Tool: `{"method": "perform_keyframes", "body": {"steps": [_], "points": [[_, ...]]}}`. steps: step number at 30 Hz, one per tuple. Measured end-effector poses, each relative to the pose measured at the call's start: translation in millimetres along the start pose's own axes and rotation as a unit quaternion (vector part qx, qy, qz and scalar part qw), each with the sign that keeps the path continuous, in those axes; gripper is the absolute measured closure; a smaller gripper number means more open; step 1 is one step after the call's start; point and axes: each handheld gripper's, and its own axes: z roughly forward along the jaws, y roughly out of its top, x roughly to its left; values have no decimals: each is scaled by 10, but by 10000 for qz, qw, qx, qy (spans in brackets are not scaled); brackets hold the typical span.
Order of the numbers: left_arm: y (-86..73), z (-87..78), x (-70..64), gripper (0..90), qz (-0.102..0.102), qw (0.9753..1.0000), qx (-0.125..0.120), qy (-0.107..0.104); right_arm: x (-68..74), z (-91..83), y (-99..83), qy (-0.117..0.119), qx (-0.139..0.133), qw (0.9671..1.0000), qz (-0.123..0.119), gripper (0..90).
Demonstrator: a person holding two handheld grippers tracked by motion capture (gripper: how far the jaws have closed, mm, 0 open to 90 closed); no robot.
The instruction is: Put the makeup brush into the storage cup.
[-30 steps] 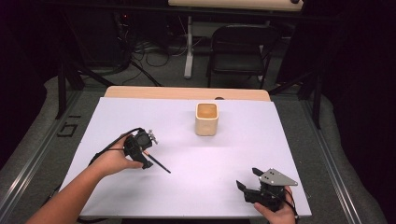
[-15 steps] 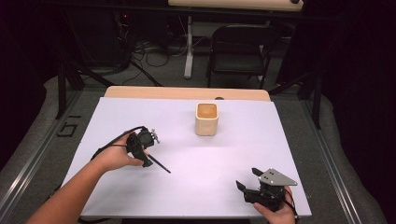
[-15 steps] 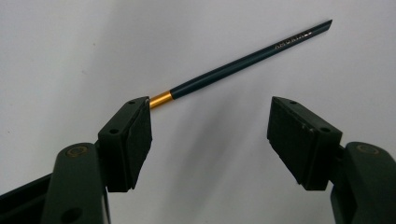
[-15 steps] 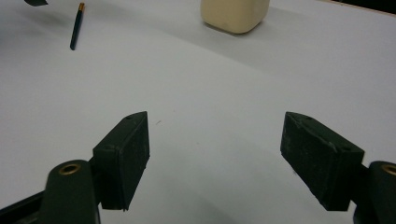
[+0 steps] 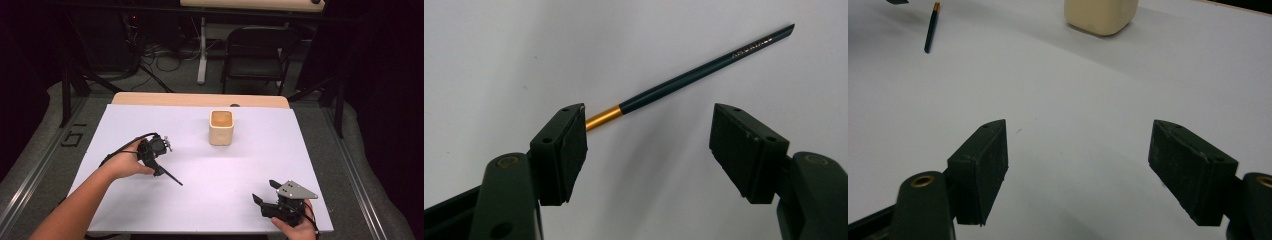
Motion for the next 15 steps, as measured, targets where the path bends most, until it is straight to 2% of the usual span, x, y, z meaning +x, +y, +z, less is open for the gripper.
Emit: {"method": "perform_keyframes", "body": {"steps": [15], "points": [[47, 41, 54, 318, 61, 9999, 88, 57, 4, 3, 0, 18, 34, 10000, -12, 240]]}}
